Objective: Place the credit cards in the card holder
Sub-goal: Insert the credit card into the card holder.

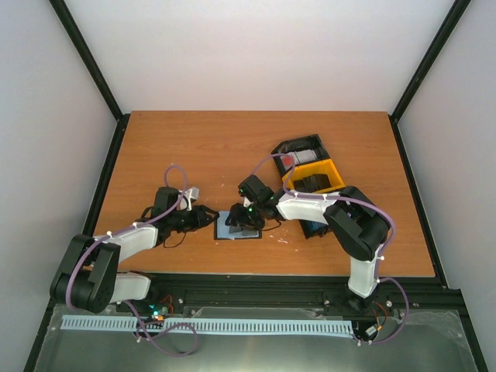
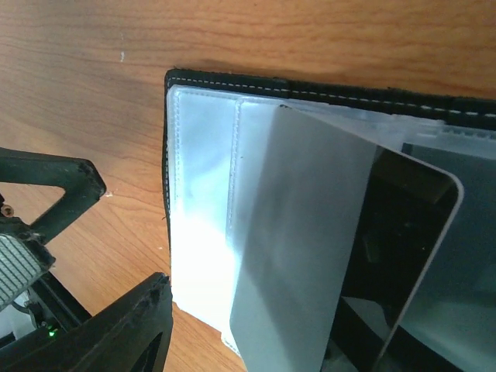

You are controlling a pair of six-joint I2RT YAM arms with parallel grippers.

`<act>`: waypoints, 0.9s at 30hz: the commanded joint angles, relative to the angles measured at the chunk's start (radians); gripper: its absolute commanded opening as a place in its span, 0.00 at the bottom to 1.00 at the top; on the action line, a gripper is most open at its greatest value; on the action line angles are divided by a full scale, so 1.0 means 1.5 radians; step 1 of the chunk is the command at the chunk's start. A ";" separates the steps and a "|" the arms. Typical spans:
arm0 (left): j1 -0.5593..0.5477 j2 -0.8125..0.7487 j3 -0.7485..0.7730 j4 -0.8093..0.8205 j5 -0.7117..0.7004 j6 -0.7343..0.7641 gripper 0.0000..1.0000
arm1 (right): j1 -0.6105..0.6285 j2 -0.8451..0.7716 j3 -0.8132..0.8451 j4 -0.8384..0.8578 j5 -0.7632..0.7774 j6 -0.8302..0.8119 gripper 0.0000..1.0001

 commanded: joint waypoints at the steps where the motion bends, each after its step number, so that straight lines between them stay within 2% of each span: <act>1: 0.001 -0.015 0.020 -0.007 -0.007 0.019 0.40 | 0.003 -0.025 0.002 -0.036 0.037 0.014 0.54; 8: 0.001 -0.017 0.020 -0.011 -0.009 0.023 0.40 | 0.004 -0.031 0.000 -0.042 0.055 0.013 0.52; 21: 0.001 -0.015 0.020 -0.015 -0.012 0.025 0.42 | 0.004 -0.050 0.019 -0.116 0.137 -0.030 0.55; 27: 0.001 -0.008 0.019 -0.030 -0.027 0.024 0.43 | 0.004 -0.014 0.046 -0.098 0.116 -0.051 0.49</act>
